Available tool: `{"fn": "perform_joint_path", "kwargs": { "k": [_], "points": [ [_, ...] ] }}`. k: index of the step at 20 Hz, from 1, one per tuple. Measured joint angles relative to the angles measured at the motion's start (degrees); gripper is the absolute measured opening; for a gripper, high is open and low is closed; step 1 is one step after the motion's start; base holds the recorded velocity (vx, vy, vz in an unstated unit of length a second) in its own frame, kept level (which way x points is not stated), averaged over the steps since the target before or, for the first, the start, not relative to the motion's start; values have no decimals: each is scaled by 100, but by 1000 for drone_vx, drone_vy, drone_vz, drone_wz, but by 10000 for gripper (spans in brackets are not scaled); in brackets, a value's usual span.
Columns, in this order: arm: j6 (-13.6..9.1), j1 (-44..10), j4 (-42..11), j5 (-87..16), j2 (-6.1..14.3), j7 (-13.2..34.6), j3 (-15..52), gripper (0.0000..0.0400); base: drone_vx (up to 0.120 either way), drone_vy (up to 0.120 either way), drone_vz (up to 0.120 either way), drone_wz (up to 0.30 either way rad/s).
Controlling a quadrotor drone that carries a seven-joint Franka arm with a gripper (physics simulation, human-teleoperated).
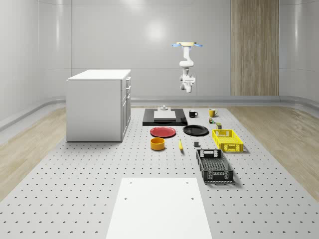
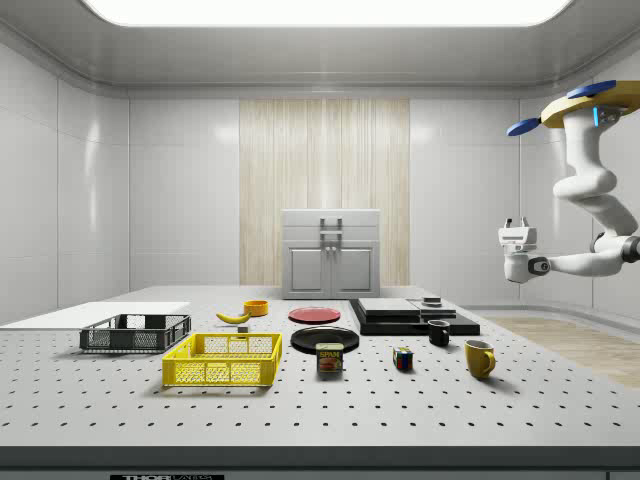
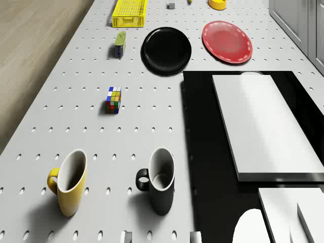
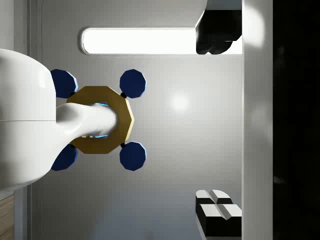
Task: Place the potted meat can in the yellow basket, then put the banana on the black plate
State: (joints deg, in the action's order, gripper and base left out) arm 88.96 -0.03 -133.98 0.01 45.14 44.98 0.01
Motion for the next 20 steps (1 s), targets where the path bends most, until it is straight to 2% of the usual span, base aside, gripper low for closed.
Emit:
{"fn": "perform_joint_path", "kwargs": {
  "k": [7,10,15,20],
  "points": [
    [-637,-18,855,7,-186,-10,9,400,0,6,0,0],
    [-832,-23,1183,9,-306,-12,13,400,40,120,0,0],
    [-1021,-29,1524,11,-436,-14,17,400,120,120,0,0],
    [-1085,-34,1657,13,-483,-16,20,400,120,120,0,0]
  ]
}}
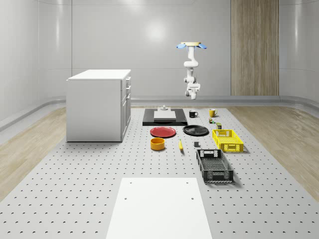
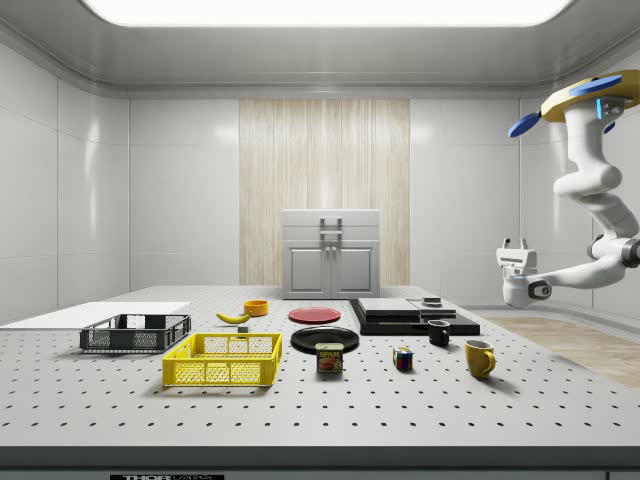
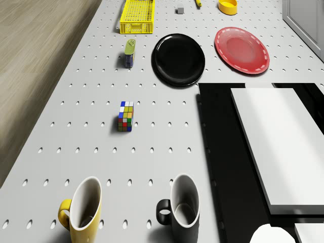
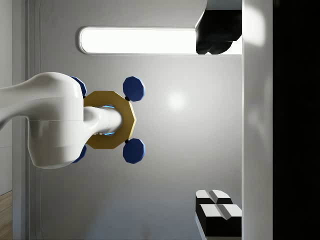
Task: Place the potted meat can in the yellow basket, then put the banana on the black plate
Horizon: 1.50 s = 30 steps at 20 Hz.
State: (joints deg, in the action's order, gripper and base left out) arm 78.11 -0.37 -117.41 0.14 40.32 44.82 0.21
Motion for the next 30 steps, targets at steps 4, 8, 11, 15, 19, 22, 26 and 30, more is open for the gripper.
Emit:
{"fn": "perform_joint_path", "kwargs": {
  "k": [4,8,11,15,19,22,26,30],
  "points": [
    [-8,-3,32,1,-7,-1,2,400,120,120,0,0],
    [0,-6,37,1,-2,-3,4,400,120,120,0,0],
    [10,-8,34,1,5,-3,6,400,120,120,0,0],
    [25,-11,25,-1,16,-4,9,400,120,120,0,0],
    [41,-14,15,-5,27,-4,14,400,120,120,0,0],
    [54,-17,6,-12,36,-4,19,400,120,120,0,0],
    [71,-22,-5,-28,48,-3,32,400,120,120,0,0],
    [89,-30,-17,-61,60,1,56,400,120,120,0,0]
  ]
}}
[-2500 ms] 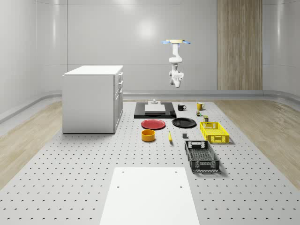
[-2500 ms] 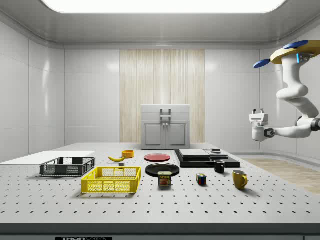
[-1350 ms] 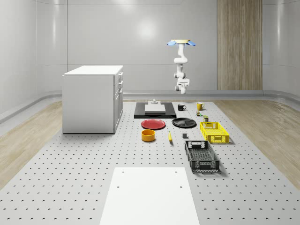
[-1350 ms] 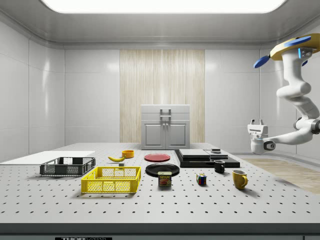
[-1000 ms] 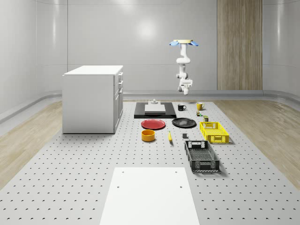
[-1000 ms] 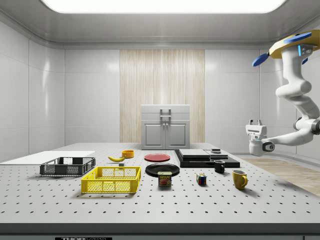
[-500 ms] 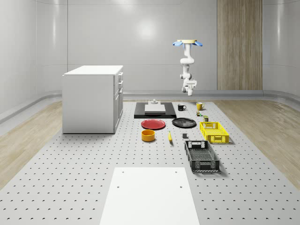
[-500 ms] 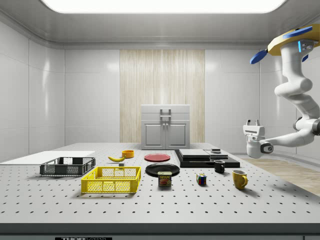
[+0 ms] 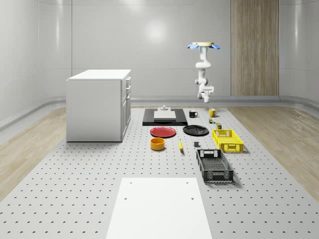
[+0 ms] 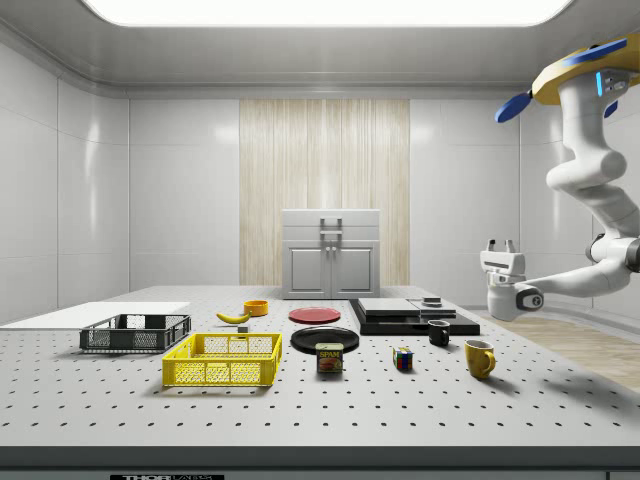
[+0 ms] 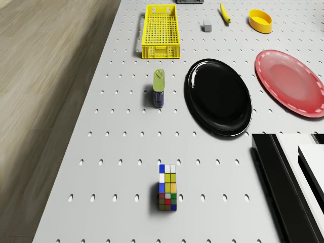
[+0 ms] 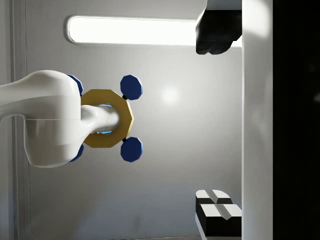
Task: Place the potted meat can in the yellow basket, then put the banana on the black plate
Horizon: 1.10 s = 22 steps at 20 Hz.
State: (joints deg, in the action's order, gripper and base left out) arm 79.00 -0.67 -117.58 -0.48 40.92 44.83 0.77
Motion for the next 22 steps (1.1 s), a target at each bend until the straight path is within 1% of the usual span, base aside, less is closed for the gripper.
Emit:
{"fn": "perform_joint_path", "kwargs": {
  "k": [8,13,16,19,22],
  "points": [
    [36,-44,-28,-195,26,25,140,400,120,120,0,0],
    [62,-120,-64,-544,46,71,388,400,120,120,0,0],
    [82,-208,-116,-945,66,125,673,400,120,13,0,0],
    [112,-353,-240,-1596,101,217,1131,400,120,0,0,0],
    [162,-587,-535,-2619,174,377,1835,400,120,0,-107,0]
  ]
}}
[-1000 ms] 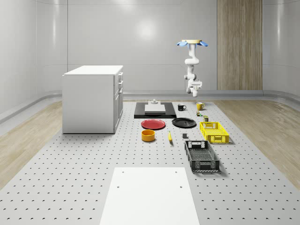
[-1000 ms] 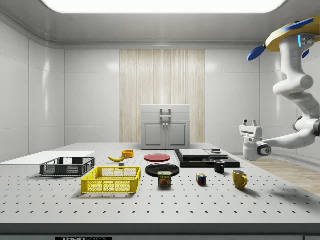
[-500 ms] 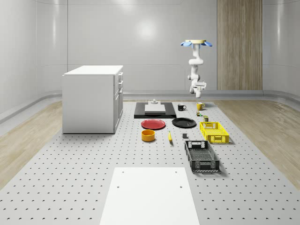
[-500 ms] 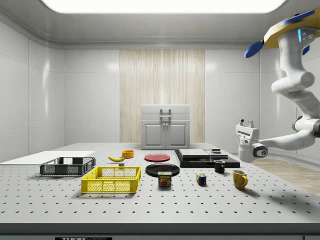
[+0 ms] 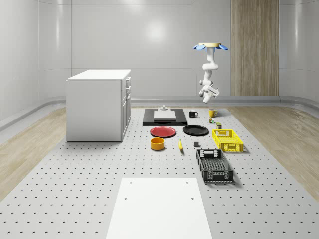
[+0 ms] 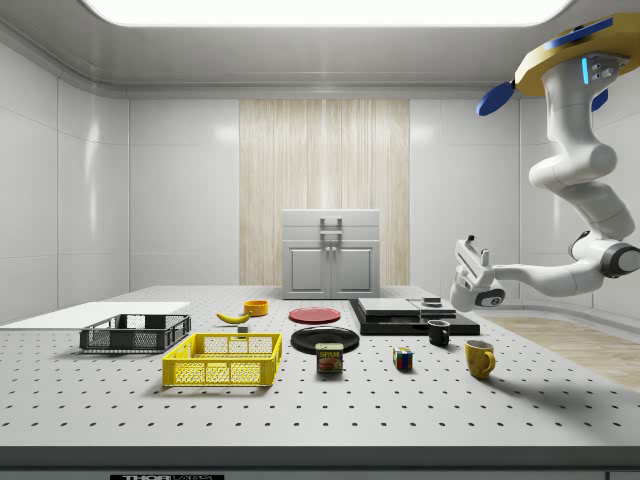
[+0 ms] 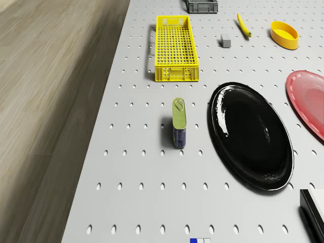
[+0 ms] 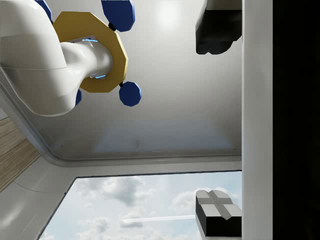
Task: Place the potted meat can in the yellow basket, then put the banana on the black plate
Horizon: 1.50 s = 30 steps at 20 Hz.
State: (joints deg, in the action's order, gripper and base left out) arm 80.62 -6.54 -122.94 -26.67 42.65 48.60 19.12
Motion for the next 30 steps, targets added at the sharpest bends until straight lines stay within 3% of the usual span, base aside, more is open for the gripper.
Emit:
{"fn": "perform_joint_path", "kwargs": {
  "k": [3,7,10,13,17,20,24,30],
  "points": [
    [75,-359,-626,-1487,143,287,970,400,120,0,-120,0],
    [100,-1109,-2025,-4025,451,1004,2428,400,120,0,-120,0],
    [-116,-1931,-3061,-5855,699,1760,3355,400,120,0,-120,0],
    [-508,-2866,-3725,-7189,926,2493,4039,400,120,0,-120,0],
    [-996,-3911,-4118,-8152,1203,3212,4618,400,120,0,-120,0],
    [-1225,-4435,-4229,-8479,1381,3555,4875,400,120,0,-120,0],
    [-1364,-4863,-4284,-8657,1576,3838,5082,400,120,0,-120,0],
    [-1365,-5183,-4299,-8691,1810,4063,5252,400,120,-93,-107,0]
  ]
}}
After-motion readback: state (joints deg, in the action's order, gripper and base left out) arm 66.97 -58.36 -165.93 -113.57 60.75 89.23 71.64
